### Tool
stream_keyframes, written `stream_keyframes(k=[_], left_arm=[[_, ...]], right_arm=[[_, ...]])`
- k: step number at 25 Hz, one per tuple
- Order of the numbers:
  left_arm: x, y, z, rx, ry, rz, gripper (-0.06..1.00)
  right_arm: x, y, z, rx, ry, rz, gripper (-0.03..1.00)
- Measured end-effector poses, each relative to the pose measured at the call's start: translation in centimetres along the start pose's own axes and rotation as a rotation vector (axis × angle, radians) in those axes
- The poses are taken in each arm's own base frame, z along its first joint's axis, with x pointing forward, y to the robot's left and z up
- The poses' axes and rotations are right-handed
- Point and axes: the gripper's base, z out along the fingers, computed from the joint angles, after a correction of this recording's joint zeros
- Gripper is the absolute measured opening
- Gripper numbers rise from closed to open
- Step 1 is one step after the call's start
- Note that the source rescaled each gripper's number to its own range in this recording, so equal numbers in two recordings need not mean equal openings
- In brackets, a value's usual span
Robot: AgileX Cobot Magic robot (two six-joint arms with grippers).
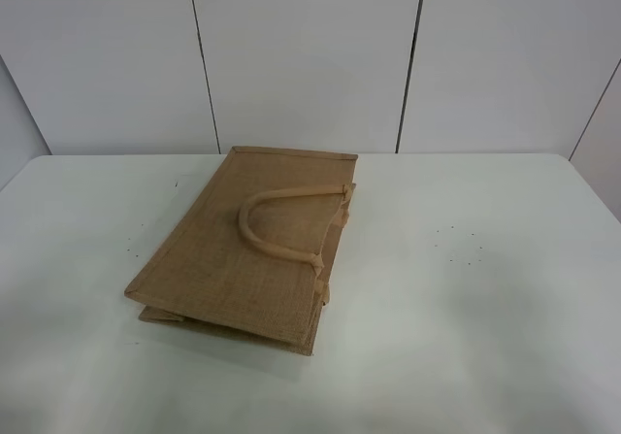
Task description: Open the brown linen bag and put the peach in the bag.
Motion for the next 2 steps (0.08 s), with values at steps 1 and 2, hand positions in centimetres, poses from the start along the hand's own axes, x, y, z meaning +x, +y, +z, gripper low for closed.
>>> stream_keyframes(k=[1, 2], left_arm=[[0.00, -0.01, 0.00, 0.001, 0.000, 0.000, 0.98], [0.00, -0.01, 0.00, 0.001, 0.000, 0.000, 0.98]], right_arm=[[0.00, 0.00, 0.00, 0.000, 0.000, 0.000, 1.00], [0.00, 0.00, 0.00, 0.000, 0.000, 0.000, 1.00]])
